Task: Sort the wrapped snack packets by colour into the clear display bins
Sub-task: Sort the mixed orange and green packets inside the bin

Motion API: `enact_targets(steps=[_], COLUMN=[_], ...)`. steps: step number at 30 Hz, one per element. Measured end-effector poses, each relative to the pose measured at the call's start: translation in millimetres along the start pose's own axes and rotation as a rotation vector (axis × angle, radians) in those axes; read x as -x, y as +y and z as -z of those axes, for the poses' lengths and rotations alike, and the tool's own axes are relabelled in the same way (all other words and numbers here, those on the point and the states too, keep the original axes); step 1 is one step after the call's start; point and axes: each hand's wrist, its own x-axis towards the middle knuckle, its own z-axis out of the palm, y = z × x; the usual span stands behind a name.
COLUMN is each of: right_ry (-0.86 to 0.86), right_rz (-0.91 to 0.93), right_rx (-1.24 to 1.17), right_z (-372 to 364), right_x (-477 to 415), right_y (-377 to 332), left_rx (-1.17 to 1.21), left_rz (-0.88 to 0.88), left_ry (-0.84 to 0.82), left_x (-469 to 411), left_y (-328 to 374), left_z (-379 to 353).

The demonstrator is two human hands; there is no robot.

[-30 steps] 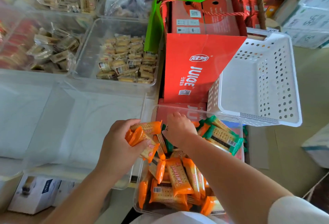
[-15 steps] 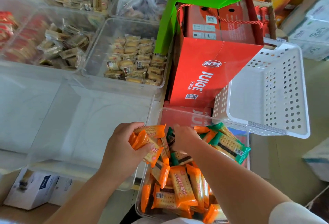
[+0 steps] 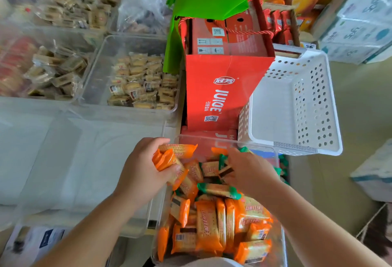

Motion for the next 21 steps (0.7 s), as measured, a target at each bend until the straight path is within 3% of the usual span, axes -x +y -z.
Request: enact_targets(steps=[7, 10, 13, 16, 21], right_ry=[-0.071, 0.051, 0.166, 0.15, 0.175], right_rz=[0.097, 0.108, 0.103, 0.12, 0.196], right_rx=[0.185, 0.107, -0.099, -0.244, -0.212], right_z=[4.7, 11.5, 23.9, 27.2, 13.9], right_x=[23.3, 22.0, 16.9, 0.6, -41.7], right_y=[19.4, 25.7, 26.3, 15.3, -27.4], left_rx=[-0.065, -0.082, -0.059, -0.012, 0.073], left_rz=[-0.034, -0.025, 0.012, 0.073, 0.163], left_ry=[-0.074, -0.091, -0.005, 0.094, 0.157], left_x=[-19.2, -23.0, -19.3, -9.8, 6.0], left_y=[11.7, 14.1, 12.2, 7.0, -0.3], left_z=[-23.7, -29.2, -23.0, -10.9, 3.7])
